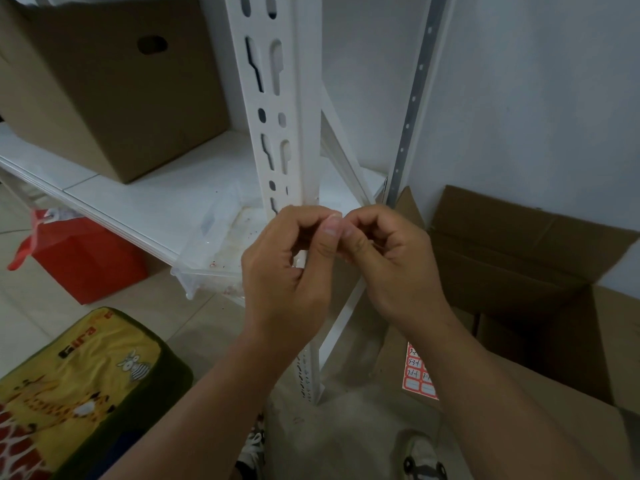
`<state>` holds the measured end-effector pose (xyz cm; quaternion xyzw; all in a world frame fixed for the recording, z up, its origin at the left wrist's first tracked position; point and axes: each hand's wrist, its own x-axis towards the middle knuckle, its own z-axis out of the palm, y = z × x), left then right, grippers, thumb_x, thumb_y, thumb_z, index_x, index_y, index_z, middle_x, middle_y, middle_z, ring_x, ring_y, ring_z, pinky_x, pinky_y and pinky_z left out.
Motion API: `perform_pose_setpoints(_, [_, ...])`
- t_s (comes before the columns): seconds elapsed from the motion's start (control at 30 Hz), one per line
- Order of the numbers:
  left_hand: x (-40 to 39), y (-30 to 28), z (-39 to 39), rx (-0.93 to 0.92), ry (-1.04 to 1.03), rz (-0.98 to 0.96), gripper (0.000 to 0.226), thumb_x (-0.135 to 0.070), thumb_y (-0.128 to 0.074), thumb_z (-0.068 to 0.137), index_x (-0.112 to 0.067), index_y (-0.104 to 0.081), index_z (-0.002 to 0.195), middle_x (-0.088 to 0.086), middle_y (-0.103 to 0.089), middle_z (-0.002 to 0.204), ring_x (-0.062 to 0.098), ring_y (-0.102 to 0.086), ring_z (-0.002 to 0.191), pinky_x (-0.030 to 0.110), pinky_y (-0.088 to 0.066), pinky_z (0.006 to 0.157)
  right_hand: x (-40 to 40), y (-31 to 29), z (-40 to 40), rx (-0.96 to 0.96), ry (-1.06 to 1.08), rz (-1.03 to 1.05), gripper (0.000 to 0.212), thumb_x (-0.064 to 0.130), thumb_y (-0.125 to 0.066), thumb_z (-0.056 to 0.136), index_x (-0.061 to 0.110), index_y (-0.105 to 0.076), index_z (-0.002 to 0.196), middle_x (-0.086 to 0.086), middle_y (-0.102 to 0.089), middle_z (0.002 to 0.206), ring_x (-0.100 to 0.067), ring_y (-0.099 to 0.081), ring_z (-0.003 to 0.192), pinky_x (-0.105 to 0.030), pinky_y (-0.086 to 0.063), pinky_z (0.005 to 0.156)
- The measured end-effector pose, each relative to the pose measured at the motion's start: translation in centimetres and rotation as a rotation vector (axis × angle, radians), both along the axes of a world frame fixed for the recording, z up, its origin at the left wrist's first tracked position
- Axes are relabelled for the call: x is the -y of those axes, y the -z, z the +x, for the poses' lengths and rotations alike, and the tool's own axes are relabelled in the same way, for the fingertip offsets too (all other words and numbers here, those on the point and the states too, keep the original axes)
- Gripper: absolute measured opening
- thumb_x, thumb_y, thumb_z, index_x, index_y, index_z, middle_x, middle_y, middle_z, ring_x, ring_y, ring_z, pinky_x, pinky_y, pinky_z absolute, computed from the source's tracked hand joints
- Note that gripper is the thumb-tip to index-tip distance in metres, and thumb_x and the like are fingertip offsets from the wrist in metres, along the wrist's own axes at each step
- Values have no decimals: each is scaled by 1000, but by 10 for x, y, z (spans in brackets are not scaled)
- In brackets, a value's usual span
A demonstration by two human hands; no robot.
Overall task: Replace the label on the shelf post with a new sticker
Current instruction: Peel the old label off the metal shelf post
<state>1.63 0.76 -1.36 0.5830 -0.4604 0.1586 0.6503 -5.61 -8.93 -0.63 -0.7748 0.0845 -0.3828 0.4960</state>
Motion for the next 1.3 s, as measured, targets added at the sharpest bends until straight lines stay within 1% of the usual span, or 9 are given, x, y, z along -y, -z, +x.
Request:
perform_pose_setpoints(0.17, [-1,-1,0,-116,12,11,16,-15,-46,98,-8,-58,89,2,-65,74,11,-63,65,21,-52,61,1,4,1,-43,20,0,30,46,-56,84,18,-65,89,9,-67,81,-14,-67,79,-37,-57,71])
perform_pose_setpoints(0.27, [-2,-2,4,-158,-31,10,27,-21,-40,99,-13,-56,80,2,-63,66,14,-62,58,23,-51,56,1,6,1,-58,33,-25,26,43,-55,90,18,-64,88,12,-64,77,-9,-64,76,-27,-55,68])
perform_pose_setpoints(0.37, [-5,-4,13,-260,-101,-42,40,-25,-37,102,-26,-51,65,4,-59,55,15,-58,46,24,-48,48,-1,8,2,-60,52,-1,40,48,-46,90,14,-65,84,10,-63,70,-7,-62,71,-23,-52,65])
perform_pose_setpoints(0.53, [-12,-1,45,-387,-262,62,52,-34,-43,102,-19,-51,53,0,-53,47,11,-50,41,22,-45,49,-3,10,6,-71,85,37,45,48,-42,89,10,-66,85,6,-63,68,-9,-61,70,-25,-52,65])
perform_pose_setpoints(0.77, [-8,18,91,-485,-366,324,33,-35,-38,103,-8,-53,90,1,-56,81,21,-56,78,39,-50,69,-4,14,12,-78,101,42,27,25,-49,97,8,-65,83,7,-61,67,-7,-60,69,-19,-49,64])
perform_pose_setpoints(0.83, [-5,23,99,-509,-362,401,36,-37,-42,102,-7,-55,87,5,-59,80,19,-56,72,34,-45,61,-5,15,13,-85,92,48,25,25,-50,97,9,-65,83,8,-61,67,-7,-60,69,-19,-50,64])
perform_pose_setpoints(1.0, [3,28,102,-540,-366,544,51,-25,-48,97,-17,-41,47,-8,-39,37,6,-31,34,25,-25,47,-6,16,14,-99,89,57,24,25,-51,96,13,-65,81,9,-62,70,-9,-60,69,-16,-48,61])
perform_pose_setpoints(1.13, [7,32,107,-522,-368,694,43,-20,-38,100,-11,-33,58,1,-35,54,15,-31,51,30,-29,58,-5,17,15,-107,97,52,23,25,-51,96,14,-65,81,12,-62,69,-6,-59,68,-14,-47,60])
perform_pose_setpoints(1.3, [6,33,107,-465,-383,764,24,-13,-38,100,-2,-49,81,12,-47,72,19,-39,60,32,-33,57,-6,18,16,-106,88,38,22,23,-52,96,15,-64,79,13,-60,65,-7,-58,64,-13,-45,58])
